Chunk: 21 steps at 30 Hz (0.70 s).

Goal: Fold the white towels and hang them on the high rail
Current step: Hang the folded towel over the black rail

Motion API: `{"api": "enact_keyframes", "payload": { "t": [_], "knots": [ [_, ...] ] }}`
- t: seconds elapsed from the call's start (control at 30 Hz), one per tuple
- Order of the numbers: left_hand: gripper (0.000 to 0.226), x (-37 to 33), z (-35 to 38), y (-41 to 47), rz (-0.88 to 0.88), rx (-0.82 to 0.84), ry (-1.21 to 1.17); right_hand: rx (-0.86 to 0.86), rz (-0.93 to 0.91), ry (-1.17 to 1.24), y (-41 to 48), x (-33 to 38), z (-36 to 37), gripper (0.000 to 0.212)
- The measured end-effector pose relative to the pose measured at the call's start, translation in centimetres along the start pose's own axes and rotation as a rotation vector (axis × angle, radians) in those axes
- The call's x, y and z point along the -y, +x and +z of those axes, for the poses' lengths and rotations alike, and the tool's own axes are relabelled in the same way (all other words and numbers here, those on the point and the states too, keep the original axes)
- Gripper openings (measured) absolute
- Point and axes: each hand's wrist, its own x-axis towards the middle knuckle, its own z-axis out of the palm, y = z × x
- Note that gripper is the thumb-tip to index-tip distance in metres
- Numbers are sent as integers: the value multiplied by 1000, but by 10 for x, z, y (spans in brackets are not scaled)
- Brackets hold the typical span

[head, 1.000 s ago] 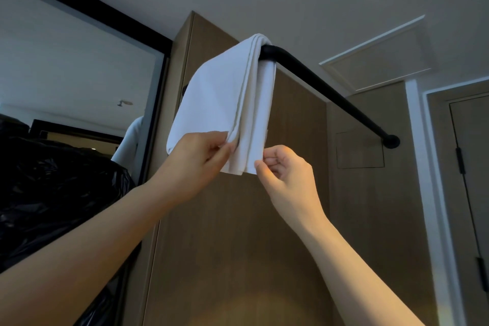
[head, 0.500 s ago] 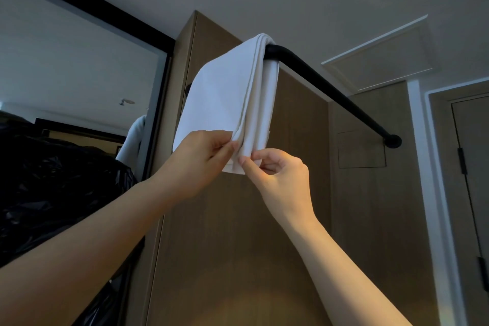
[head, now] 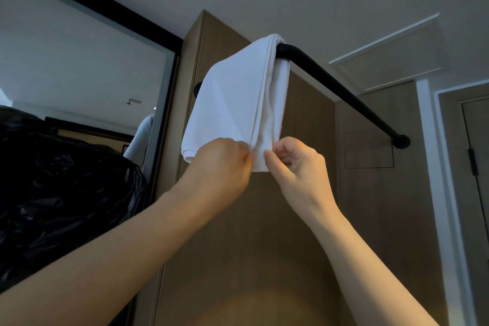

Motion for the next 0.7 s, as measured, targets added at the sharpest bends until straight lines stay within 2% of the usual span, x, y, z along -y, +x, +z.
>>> {"api": "enact_keyframes", "payload": {
  "t": [0.27, 0.33, 0.4, 0.5, 0.6, 0.7],
  "knots": [
    [40, 19, 4, 1, 124, 87, -120, 115, -24, 25, 2, -7, -12, 13],
    [45, 29, 6, -1, 70, 78, -281, 110, -1, 31, 1, -10, -15, 16],
    [40, 37, 8, 1, -19, 32, -420, 99, 79, 57, 2, -11, -13, 19],
    [27, 45, 9, 11, -98, -47, -539, 75, 261, 129, 14, -6, -12, 44],
    [23, 52, 8, 22, -138, -75, -564, 119, 322, 27, 40, 7, -10, 76],
    [28, 55, 10, 29, -134, -52, -541, 129, 346, -5, 72, 21, -3, 84]
  ]
}}
